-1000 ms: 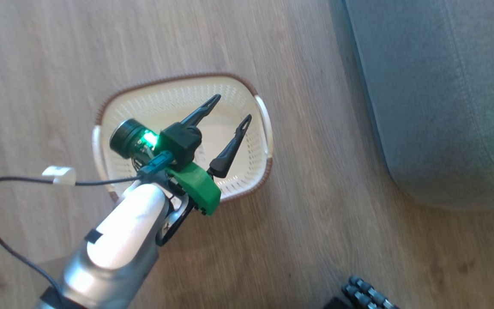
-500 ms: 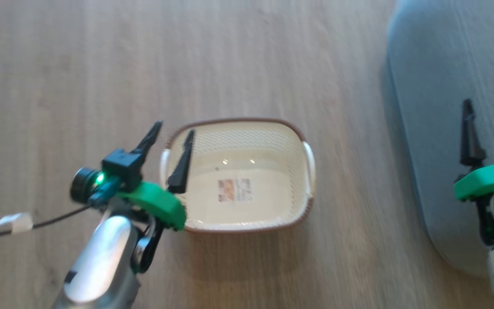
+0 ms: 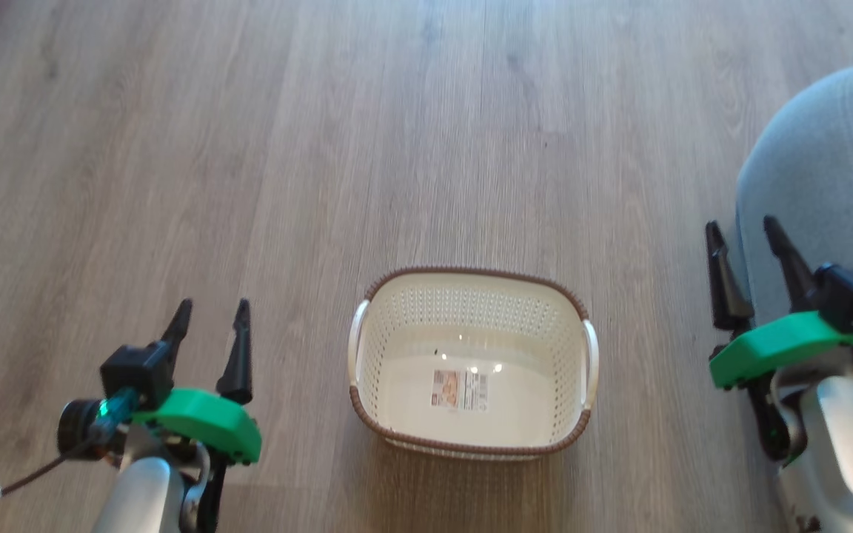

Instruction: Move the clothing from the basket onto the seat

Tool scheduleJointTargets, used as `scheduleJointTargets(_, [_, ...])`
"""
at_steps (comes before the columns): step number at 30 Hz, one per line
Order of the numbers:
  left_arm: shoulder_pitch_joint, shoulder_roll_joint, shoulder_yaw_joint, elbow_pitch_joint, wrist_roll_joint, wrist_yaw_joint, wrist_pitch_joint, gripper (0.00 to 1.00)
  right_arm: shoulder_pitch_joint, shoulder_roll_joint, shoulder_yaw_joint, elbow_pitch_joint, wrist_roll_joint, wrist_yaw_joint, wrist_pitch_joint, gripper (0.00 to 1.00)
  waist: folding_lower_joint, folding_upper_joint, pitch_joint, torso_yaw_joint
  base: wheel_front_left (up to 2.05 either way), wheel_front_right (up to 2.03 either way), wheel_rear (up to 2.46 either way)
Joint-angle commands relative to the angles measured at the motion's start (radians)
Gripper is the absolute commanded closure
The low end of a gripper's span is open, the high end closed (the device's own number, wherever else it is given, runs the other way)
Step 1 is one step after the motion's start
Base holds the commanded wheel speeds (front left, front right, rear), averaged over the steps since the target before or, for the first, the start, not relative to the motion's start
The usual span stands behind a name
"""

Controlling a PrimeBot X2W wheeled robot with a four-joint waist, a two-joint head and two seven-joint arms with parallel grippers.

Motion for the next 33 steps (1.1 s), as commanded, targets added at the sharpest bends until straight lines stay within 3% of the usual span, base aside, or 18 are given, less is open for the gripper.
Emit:
scheduleJointTargets(1, [-0.014,0.003,0.053,-0.042,0.014,-0.002,-0.01,0.0,0.005,0.003,0.021,-0.024,0.0,0.0,-0.009,0.0,0.0001,0.0,-0.021,0.005,0.0,0.0,0.0])
scheduleJointTargets(19, [0.142,-0.052,0.201,-0.127,0.125,-0.032,-0.01,0.0,0.104,0.048,0.072,0.018,-0.022,0.0,-0.009,0.0,0.0001,0.0,-0.127,-0.075,0.0,0.0,0.0])
scheduleJointTargets(33, [0.172,-0.062,0.229,-0.142,0.148,-0.051,-0.01,0.0,0.115,0.067,0.03,0.021,-0.04,0.0,-0.009,0.0,0.0001,0.0,-0.126,-0.091,0.0,0.0,0.0])
